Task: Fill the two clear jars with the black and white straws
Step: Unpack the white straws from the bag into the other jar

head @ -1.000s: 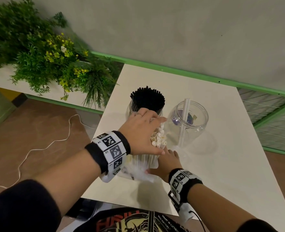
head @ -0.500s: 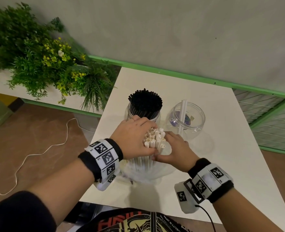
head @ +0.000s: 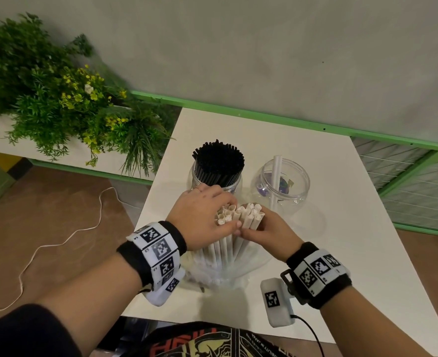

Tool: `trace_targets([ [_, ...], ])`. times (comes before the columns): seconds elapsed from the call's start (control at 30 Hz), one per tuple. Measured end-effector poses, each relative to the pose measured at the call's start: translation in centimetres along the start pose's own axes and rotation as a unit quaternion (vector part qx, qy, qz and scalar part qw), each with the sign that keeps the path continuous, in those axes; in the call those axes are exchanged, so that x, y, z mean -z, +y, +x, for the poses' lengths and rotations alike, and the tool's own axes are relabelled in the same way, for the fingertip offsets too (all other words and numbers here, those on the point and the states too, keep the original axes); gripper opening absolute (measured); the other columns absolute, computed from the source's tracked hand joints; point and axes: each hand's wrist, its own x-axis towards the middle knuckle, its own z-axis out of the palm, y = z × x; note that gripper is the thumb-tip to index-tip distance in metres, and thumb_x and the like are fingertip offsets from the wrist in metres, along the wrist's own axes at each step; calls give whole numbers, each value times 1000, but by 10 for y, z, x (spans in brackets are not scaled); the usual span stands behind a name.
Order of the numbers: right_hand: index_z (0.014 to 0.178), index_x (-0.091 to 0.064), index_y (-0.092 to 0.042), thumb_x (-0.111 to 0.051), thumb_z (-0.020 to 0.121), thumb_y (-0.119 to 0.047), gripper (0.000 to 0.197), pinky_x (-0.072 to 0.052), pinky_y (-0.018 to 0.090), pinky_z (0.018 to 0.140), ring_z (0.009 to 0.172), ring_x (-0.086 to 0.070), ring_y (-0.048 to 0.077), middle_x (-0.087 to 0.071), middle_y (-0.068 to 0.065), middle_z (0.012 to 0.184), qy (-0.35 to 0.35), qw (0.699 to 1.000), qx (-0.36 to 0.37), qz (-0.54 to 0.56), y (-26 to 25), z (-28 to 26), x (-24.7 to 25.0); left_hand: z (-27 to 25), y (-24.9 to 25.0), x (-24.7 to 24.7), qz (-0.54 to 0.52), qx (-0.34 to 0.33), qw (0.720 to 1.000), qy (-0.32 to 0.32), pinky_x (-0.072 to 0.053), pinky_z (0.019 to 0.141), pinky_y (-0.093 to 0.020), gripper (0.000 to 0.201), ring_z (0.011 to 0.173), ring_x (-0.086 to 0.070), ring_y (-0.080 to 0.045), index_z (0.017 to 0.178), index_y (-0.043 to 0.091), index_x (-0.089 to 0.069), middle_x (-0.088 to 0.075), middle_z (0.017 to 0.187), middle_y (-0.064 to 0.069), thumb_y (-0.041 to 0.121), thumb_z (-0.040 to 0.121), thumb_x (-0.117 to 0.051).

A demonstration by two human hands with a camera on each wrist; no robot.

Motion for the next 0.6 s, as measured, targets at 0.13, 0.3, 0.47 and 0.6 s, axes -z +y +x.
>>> trace_targets([
  [0.13,105,-62,-12,-68,77,-9,29,-53,30,87,96,-66,17,-70,5,100,50,998,17,31,0,1,-9,1,-2,-3,8,9,1000,11,-45,79,-35,39,95,-50,-14,102,37,-58,-55,100,15,62,81,-39],
  [0.3,93,-57,-17,-59,73,-10,21,-51,33,77,83,-60,11,-64,-2,85,118,991,53,37,0,0,-32,-1,1,-6,0,14,999,43,-46,79,-36,34,95,-52,-16,98,34,-61,-56,98,14,56,80,-42],
  [0.47,100,-56,-28,-63,85,-2,30,-53,27,79,87,-64,6,-67,-8,90,131,988,75,32,-11,6,-40,4,-4,-4,-40,16,995,90,-47,78,-39,28,89,-53,-16,95,32,-62,-57,98,14,48,78,-47],
  [0.6,98,-60,-32,-66,81,-6,31,-54,31,80,88,-65,13,-69,-6,92,137,988,65,20,-10,8,-33,7,-4,-4,-19,19,996,90,-47,77,-39,26,88,-53,-17,95,33,-61,-57,98,14,48,80,-46],
])
